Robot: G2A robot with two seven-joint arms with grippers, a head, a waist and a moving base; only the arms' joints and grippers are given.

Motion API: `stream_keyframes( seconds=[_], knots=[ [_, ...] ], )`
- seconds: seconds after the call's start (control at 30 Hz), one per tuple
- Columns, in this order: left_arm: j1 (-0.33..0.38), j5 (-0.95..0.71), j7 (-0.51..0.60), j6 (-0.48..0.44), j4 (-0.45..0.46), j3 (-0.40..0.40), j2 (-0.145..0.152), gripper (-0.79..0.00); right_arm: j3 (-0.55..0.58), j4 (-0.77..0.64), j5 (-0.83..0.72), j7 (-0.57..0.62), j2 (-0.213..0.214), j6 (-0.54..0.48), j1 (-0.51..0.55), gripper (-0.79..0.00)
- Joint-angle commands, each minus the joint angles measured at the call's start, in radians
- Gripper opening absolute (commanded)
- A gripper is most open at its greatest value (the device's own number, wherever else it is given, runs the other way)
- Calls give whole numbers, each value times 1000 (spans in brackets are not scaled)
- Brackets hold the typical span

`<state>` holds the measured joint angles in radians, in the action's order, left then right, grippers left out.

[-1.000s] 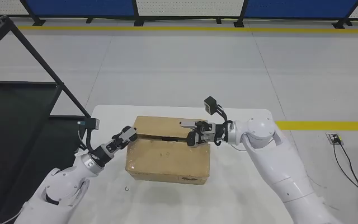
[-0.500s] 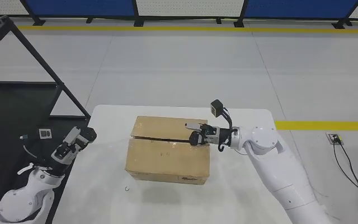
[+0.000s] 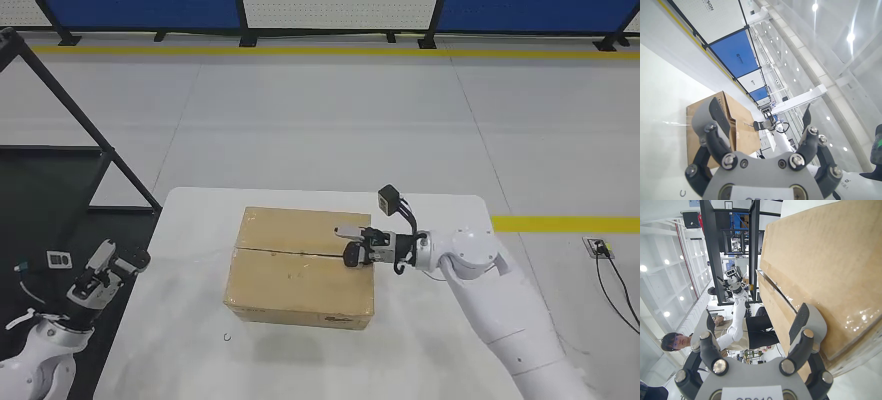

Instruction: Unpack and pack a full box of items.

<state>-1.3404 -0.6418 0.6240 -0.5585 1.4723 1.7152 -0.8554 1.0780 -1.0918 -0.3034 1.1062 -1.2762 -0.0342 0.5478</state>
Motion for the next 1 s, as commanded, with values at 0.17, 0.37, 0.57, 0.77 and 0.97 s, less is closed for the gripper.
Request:
stream_keyframes(
  seconds=[0.17,0.37,0.57,0.77,0.97],
  knots=[
    [17,-77,72,38,-41,21,-3,0,-5,17,-7,4,0,-7,0,0],
    [20,-79,79,39,-46,23,-4,0,-13,14,-17,2,-2,-22,-2,0],
    [20,-79,79,39,-46,23,-4,0,-16,2,-18,-3,-3,-24,-6,0],
    [20,-79,79,39,-46,23,-4,0,-16,2,-18,-3,-3,-24,-6,0],
    [15,-54,79,53,-38,15,-4,0,-16,2,-18,-3,-3,-24,-6,0]
  ],
)
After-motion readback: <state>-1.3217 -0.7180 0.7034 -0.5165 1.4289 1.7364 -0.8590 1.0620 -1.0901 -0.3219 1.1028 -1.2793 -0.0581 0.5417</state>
